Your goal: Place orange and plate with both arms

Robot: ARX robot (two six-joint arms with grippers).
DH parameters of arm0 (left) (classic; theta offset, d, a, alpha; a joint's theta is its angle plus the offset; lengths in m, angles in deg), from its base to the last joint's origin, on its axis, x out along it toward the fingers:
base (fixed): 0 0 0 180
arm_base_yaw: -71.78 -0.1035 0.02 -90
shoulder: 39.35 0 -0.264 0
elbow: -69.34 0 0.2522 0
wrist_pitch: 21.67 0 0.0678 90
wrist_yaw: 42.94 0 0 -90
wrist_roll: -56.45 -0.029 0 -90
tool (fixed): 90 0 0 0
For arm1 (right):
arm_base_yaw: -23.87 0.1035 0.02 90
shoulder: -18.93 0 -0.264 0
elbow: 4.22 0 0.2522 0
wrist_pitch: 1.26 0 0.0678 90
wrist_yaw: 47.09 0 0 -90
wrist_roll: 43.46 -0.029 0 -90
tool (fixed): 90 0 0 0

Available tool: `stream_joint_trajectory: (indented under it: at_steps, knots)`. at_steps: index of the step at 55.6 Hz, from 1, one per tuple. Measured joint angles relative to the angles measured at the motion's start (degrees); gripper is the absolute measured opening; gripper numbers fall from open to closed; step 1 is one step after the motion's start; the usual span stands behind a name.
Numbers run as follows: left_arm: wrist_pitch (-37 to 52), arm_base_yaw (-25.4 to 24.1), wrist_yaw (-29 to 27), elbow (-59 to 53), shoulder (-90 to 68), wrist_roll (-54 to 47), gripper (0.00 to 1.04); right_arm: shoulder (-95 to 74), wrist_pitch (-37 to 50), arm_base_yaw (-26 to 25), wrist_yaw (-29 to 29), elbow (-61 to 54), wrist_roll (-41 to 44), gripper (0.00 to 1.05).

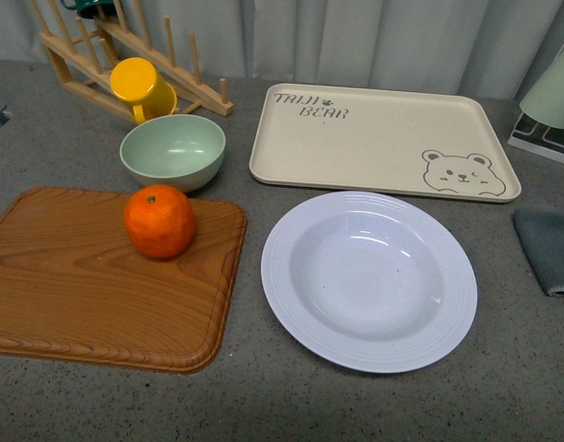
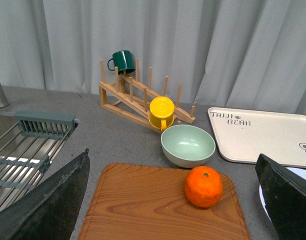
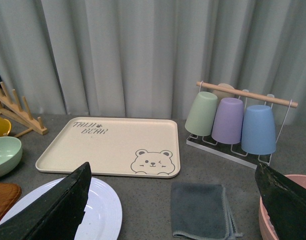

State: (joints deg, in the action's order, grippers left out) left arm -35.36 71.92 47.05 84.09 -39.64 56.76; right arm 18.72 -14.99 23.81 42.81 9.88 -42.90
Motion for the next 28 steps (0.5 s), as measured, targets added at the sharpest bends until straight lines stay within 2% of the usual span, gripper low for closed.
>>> stream_joint_trajectory:
  at_steps: [28]
  knots:
    - [0.00,0.00,0.00,-0.02,0.00,0.00,0.98,0.00,0.00,0.00,0.00,0.00,0.00,0.96]
